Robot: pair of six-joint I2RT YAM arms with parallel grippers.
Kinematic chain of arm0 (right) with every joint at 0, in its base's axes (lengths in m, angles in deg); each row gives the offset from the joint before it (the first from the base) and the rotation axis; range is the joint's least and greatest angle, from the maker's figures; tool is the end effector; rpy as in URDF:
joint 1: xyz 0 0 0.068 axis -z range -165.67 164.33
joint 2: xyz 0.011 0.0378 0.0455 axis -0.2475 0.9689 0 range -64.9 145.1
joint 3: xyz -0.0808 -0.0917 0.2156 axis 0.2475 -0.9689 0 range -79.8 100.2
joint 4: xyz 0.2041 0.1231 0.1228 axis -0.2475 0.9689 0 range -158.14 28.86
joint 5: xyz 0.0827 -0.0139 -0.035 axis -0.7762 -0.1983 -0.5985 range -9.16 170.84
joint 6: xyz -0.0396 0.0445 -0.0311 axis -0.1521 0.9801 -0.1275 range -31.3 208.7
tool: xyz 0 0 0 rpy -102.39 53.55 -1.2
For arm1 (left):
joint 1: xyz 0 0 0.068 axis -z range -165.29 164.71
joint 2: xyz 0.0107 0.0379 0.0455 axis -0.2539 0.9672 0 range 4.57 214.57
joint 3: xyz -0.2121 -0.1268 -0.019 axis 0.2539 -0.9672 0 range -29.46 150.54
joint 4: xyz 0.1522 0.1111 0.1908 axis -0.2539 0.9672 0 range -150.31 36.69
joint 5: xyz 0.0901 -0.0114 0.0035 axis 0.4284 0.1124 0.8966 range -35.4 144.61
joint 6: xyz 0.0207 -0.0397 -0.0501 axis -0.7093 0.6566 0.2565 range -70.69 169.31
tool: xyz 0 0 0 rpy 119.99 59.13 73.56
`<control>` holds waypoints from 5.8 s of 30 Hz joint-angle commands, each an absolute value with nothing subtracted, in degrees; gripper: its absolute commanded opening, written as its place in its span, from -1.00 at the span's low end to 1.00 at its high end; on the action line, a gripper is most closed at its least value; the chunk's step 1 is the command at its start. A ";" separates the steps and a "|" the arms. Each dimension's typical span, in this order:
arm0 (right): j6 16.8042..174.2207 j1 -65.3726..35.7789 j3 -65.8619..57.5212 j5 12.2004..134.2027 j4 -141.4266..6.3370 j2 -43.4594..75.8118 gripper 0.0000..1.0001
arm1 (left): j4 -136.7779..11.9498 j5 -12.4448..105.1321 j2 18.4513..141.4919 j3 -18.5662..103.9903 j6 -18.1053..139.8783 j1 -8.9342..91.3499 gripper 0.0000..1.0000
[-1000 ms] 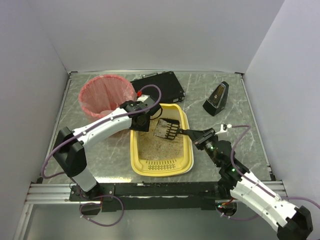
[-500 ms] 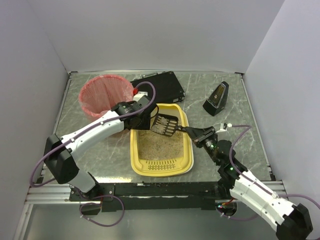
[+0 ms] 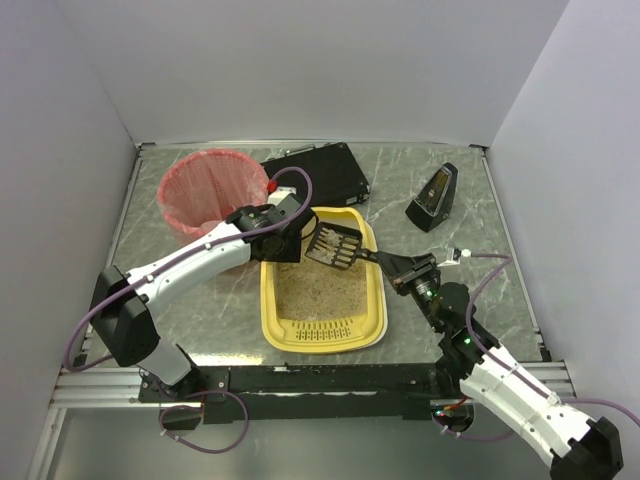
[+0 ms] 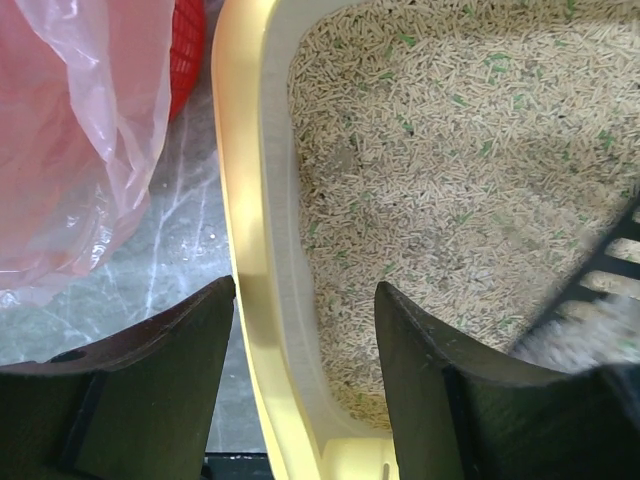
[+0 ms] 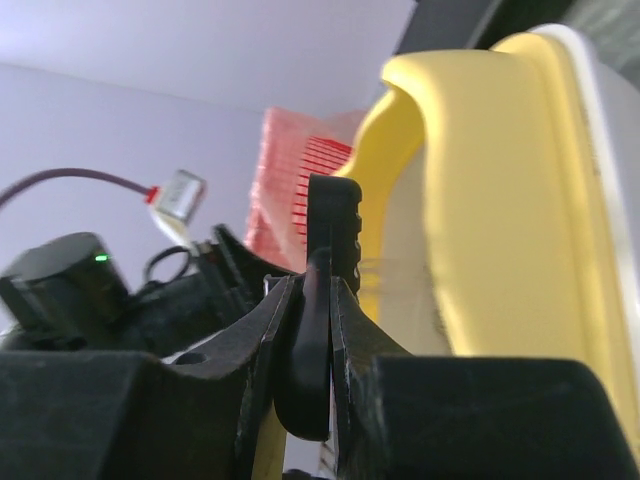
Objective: Clean the litter box
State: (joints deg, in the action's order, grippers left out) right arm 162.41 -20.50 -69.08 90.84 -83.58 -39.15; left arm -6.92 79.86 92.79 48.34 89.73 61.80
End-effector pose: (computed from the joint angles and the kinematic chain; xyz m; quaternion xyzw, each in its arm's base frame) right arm 0.1625 0.1015 0.2104 0.2920 0.6413 0.5381 0.4626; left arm 0.2384 -0.2227 0.2549 0.0059 0.9517 0.0009 0.3070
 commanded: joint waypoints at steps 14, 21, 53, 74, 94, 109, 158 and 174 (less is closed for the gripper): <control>160.32 -20.12 -67.86 91.75 -77.54 -44.17 -1.00 | -13.12 72.97 93.34 48.06 91.85 61.99 0.16; 161.56 -20.04 -69.87 89.80 -71.58 -49.60 -1.00 | -13.55 71.48 92.02 48.42 91.14 61.99 0.25; 158.92 -20.04 -63.55 85.24 -69.03 -48.28 -1.00 | -8.90 80.70 81.56 48.07 95.18 61.47 0.93; 149.09 -20.04 -46.17 84.20 -65.42 -34.43 -1.00 | -14.27 81.22 64.42 34.18 101.42 56.63 0.94; 126.94 -29.43 9.46 80.11 -65.45 20.86 -1.00 | -2.47 86.00 50.89 28.29 111.27 55.84 0.93; 85.00 -40.95 26.11 99.66 -65.94 36.70 -1.00 | -8.97 80.01 50.97 23.72 110.83 55.75 0.94; 150.04 -28.21 -0.78 98.42 -23.56 23.51 -1.00 | -29.63 63.83 70.22 24.24 101.69 52.77 0.94; 143.20 -28.65 -18.97 88.93 -50.80 20.27 -1.00 | -34.02 59.79 72.15 21.87 101.87 52.41 0.94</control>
State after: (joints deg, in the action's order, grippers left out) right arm 145.43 -27.91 -13.63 92.66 -41.88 22.34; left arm -30.46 61.76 71.28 22.29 102.52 52.60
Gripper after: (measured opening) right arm 0.227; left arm 0.969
